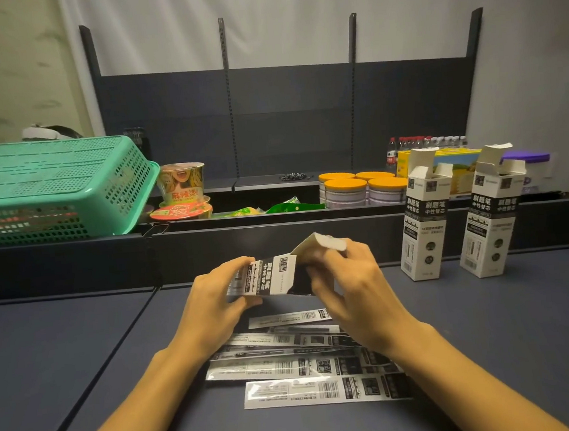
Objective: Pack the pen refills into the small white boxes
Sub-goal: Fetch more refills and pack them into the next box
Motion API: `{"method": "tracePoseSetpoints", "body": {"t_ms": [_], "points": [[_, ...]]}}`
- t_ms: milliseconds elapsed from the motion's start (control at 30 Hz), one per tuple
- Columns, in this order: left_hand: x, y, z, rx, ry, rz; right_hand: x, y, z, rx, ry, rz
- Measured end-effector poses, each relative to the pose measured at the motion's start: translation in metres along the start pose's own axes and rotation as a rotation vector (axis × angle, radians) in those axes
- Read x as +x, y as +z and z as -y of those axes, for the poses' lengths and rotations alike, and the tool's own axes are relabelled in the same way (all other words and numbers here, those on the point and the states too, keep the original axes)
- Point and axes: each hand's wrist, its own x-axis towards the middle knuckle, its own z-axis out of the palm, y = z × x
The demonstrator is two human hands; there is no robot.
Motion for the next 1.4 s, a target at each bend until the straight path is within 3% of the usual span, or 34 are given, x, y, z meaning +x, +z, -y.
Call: {"method": "tracePoseSetpoints", "body": {"t_ms": [133,400,833,1200,1300,1400], "points": [[0.000,-0.001,0.000,0.006,0.001,-0.003,-0.001,0.000,0.000,-0.033,0.014,-0.012],[0.000,-0.001,-0.001,-0.018,-0.008,0.003,-0.001,-0.002,0.006,-0.075,-0.031,-0.191],[-0.002,0.001,-0.004,0.027,-0.029,0.008,-0.005,-0.003,0.009,-0.054,0.057,0.198],[-0.002,-0.002,0.007,0.030,-0.104,-0.075,0.001,-0.009,0.000,0.041,0.025,-0.129],[-0.001,-0.006,0.007,0.024,-0.146,-0.126,0.001,-0.015,-0.014,0.154,0.134,-0.040],[-0.002,-0.008,0.006,0.020,-0.172,-0.138,-0.006,-0.014,-0.032,0.064,0.323,0.297]]}}
